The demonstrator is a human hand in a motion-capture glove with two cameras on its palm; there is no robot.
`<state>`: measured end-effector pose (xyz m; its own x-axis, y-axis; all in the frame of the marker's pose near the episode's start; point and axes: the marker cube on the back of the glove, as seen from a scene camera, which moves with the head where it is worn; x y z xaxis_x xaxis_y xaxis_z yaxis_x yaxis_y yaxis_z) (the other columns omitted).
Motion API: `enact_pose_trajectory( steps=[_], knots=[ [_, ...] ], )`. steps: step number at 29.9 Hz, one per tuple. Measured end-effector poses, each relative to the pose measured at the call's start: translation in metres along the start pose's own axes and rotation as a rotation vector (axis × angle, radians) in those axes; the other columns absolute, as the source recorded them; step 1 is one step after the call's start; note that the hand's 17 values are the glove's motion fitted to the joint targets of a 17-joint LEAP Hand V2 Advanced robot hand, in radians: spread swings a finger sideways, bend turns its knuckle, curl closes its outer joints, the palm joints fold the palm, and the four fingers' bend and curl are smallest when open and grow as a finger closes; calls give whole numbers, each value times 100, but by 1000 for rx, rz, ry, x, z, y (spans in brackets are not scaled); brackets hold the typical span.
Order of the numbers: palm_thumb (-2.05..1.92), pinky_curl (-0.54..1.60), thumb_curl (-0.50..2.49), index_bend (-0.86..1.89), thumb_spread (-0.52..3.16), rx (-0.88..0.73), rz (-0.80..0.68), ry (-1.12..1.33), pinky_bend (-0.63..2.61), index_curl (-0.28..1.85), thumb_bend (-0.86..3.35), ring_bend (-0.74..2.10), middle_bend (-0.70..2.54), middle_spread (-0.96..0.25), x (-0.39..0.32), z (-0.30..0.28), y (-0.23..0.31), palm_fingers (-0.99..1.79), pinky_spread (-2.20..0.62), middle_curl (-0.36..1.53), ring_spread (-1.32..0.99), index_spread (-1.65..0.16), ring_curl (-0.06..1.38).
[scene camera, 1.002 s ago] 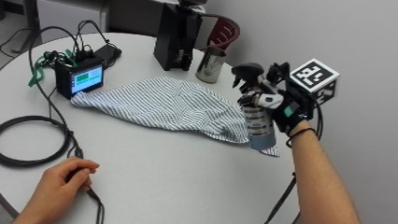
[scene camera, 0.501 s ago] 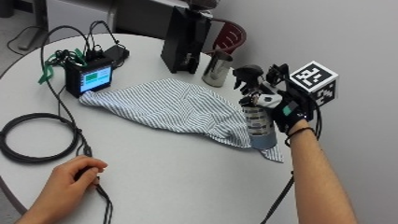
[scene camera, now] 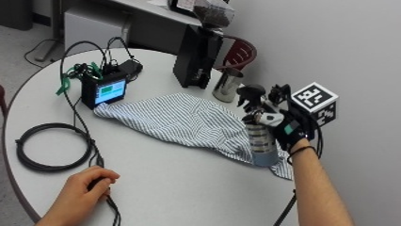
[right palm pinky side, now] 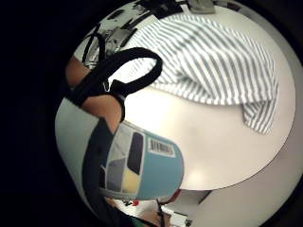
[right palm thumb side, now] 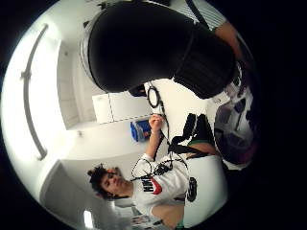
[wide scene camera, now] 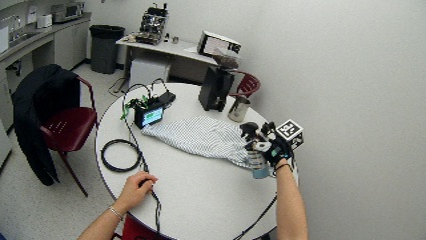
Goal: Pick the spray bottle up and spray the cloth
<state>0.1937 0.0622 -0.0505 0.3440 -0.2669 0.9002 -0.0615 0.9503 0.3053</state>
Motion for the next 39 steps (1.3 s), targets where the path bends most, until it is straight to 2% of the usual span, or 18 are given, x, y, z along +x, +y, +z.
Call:
enact_pose_trajectory(
  steps=[4, 11, 20, 26, 29, 32, 39],
  knots=[
    [98, 37, 61, 10, 66, 16, -22, 30, 31, 24, -3, 54, 26, -5, -15, -3, 2, 107, 7, 45, -8, -28, 42],
    [98, 37, 63, 10, 65, -59, 109, 89, 30, 24, -3, 54, 26, -5, 45, 27, 9, 107, 7, 45, -8, -28, 42],
    [97, 37, 64, 9, 64, 30, 16, 138, 31, 24, -3, 54, 26, -5, -20, -8, -1, 107, 7, 46, -8, -28, 42],
    [97, 37, 64, 9, 64, 9, 137, 147, 31, 24, -3, 55, 26, -6, 53, 11, 13, 108, 6, 46, -8, -29, 42],
    [97, 38, 65, 9, 63, 4, 174, 118, 32, 24, -3, 55, 26, -5, 67, 19, 26, 109, 6, 46, -8, -28, 43],
    [96, 38, 65, 9, 62, 25, 119, 99, 33, 24, -3, 56, 26, -5, 48, 17, 24, 109, 6, 46, -8, -28, 43],
    [96, 38, 66, 9, 62, 72, -182, 52, 33, 24, -3, 56, 26, -5, -42, 35, 20, 108, 6, 46, -8, -28, 43]
  ],
)
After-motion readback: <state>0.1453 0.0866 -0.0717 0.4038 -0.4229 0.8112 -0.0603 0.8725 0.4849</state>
